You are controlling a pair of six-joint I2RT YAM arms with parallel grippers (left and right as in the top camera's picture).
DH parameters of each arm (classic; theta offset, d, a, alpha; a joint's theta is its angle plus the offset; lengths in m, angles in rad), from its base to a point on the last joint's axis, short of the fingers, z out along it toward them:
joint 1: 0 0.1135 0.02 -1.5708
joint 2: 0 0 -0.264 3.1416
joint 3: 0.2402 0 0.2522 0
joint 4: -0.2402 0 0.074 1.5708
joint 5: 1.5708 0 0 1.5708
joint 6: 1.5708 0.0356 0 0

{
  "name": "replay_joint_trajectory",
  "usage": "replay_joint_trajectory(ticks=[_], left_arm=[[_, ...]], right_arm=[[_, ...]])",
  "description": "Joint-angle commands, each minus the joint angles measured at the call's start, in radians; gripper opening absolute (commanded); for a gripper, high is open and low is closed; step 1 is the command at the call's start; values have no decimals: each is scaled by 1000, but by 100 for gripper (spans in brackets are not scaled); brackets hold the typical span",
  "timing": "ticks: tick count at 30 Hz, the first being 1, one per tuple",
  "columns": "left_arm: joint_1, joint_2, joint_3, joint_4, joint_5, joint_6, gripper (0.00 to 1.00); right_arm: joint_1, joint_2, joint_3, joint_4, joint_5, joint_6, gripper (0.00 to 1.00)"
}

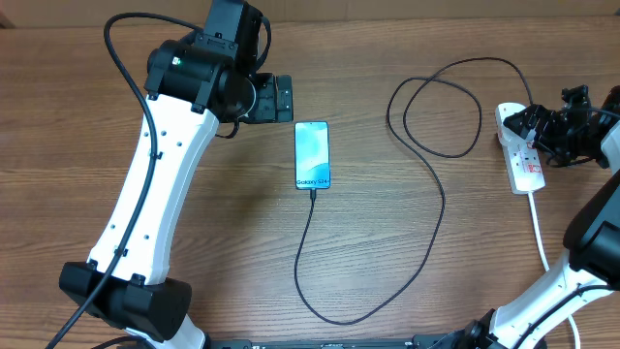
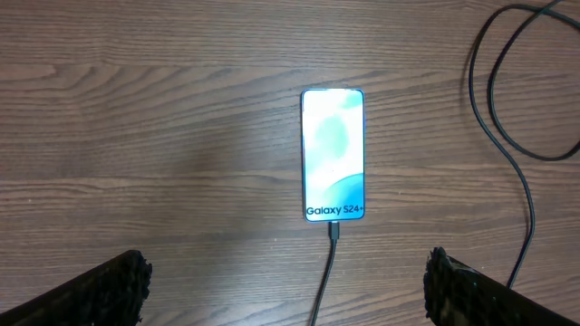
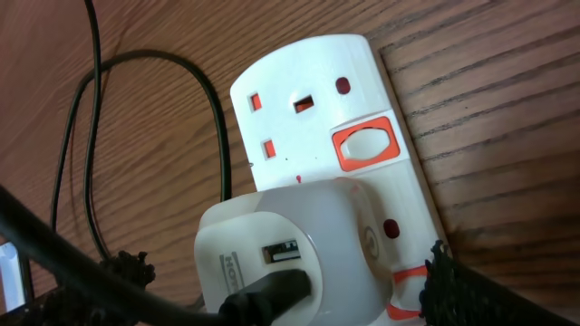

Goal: Plug charger to phone and switch on socket

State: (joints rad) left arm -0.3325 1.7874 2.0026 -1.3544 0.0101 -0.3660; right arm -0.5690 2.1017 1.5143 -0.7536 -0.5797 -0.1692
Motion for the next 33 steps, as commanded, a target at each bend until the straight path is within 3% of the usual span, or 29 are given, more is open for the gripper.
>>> replay_joint_trajectory(ticks=[1, 33], left_arm=[[5, 6, -3, 1, -14, 11, 100], [5, 6, -3, 1, -14, 11, 100]], right_arm=[[5, -1, -16, 8, -16, 4, 100], [39, -1, -16, -43, -42, -10, 100]])
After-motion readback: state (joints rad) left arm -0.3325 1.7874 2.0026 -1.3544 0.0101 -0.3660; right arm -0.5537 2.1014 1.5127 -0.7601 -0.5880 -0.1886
